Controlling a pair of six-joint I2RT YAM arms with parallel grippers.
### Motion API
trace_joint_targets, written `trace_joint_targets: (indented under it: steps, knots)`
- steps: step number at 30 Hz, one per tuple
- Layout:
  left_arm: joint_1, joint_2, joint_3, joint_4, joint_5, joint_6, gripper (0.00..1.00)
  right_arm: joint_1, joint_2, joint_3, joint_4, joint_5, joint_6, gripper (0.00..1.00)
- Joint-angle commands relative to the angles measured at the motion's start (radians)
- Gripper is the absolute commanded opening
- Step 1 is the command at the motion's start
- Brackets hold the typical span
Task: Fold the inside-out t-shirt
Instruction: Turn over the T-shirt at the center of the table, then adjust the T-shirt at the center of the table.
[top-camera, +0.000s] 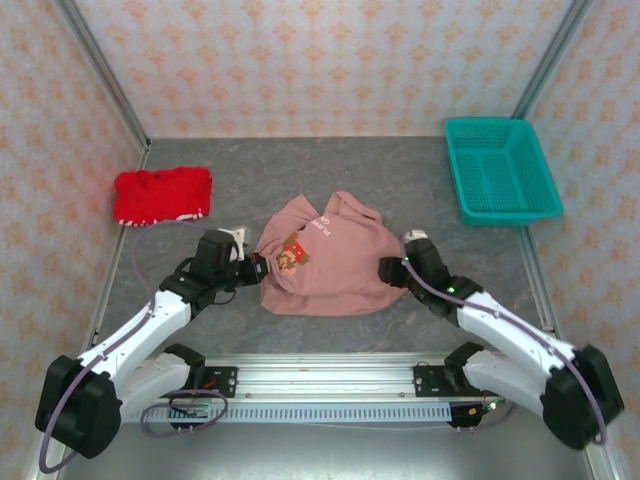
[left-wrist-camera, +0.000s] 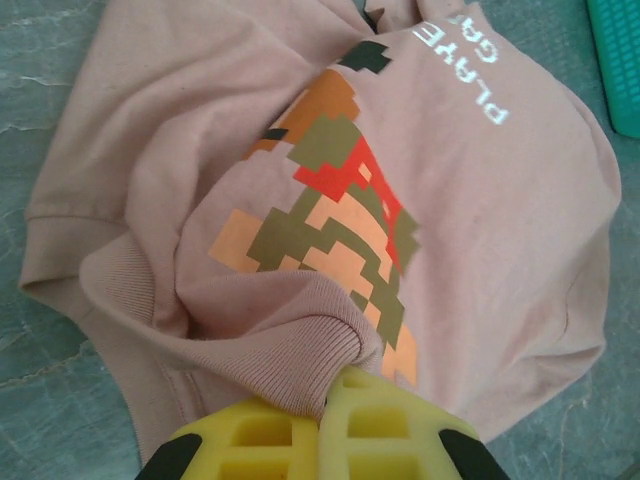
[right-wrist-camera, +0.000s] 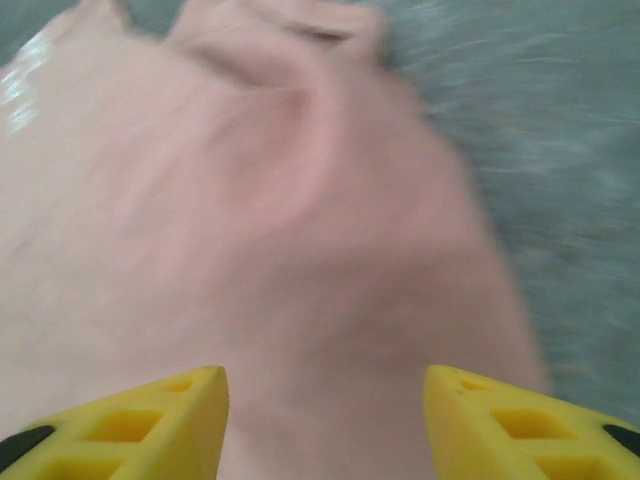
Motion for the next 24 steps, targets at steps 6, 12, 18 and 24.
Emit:
trace_joint_targets:
  steps: [6, 12, 18, 24]
  knots:
    - [-0.009, -0.009, 0.110, -0.048, -0.021, 0.012, 0.00, 0.256, 0.281, 0.135, 0.112, -0.116, -0.360, 0.76]
    - [-0.009, -0.020, 0.159, -0.106, -0.018, 0.032, 0.00, 0.274, 0.437, 0.212, 0.106, -0.046, -0.460, 0.78]
    - [-0.009, -0.030, 0.165, -0.125, -0.028, 0.040, 0.00, 0.270, 0.506, 0.269, 0.173, -0.028, -0.471, 0.35]
    - [-0.009, -0.012, 0.180, -0.150, -0.072, 0.058, 0.00, 0.207, 0.416, 0.266, 0.152, -0.118, -0.398, 0.00]
